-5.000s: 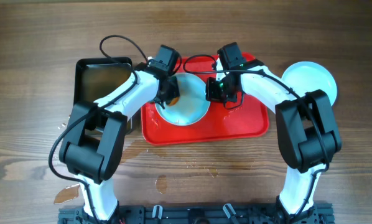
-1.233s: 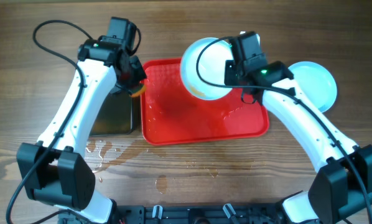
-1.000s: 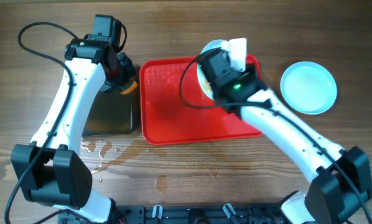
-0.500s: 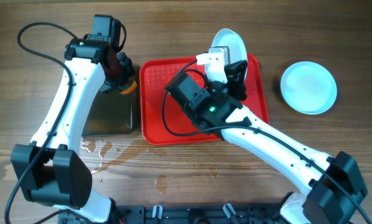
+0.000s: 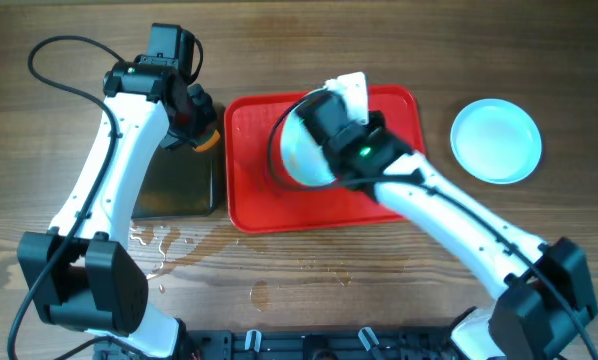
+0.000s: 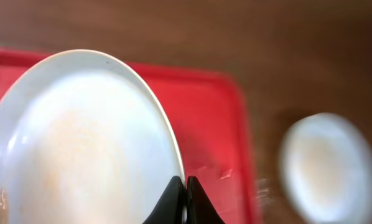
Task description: Clean dirty plates on tray and stack at the side
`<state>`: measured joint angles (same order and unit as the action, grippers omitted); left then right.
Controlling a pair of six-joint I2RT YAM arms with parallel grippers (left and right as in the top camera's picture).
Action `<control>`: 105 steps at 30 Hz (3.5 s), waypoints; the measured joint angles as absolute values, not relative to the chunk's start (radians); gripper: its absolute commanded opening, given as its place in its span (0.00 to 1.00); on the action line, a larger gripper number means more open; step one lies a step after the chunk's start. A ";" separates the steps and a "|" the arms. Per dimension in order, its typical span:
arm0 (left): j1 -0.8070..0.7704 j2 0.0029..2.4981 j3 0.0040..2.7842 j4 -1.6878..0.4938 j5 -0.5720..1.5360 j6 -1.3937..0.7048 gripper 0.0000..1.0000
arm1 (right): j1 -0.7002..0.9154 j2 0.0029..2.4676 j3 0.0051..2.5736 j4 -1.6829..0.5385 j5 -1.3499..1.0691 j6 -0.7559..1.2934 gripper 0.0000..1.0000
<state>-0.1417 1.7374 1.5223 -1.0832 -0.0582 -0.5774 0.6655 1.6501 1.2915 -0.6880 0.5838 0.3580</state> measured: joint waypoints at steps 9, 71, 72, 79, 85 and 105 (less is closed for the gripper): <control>-0.142 1.738 1.522 -1.083 -0.059 -0.577 0.04 | 0.202 1.650 1.291 -0.748 -0.022 0.361 0.04; -0.076 1.744 1.055 -0.581 -0.183 -0.438 0.06 | 0.008 1.589 1.312 -0.826 -0.107 0.293 1.00; -0.076 1.744 1.043 -0.573 -0.183 -0.438 0.13 | 0.008 1.589 1.312 -0.826 -0.107 0.293 1.00; -0.076 1.745 1.008 -0.535 -0.187 -0.425 1.00 | 0.008 1.589 1.312 -0.826 -0.099 0.293 1.00; -0.075 1.731 1.045 -0.598 -0.190 -0.427 1.00 | 0.008 1.586 1.312 -0.831 -0.085 0.282 1.00; -0.075 1.335 1.198 -0.723 -0.190 -0.427 1.00 | 0.008 0.798 1.327 -0.837 -0.062 0.302 1.00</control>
<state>-0.0746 1.3350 1.1980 -0.7227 -0.1902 -0.4271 0.0078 0.7982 1.3270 -0.8371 -0.0620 0.3016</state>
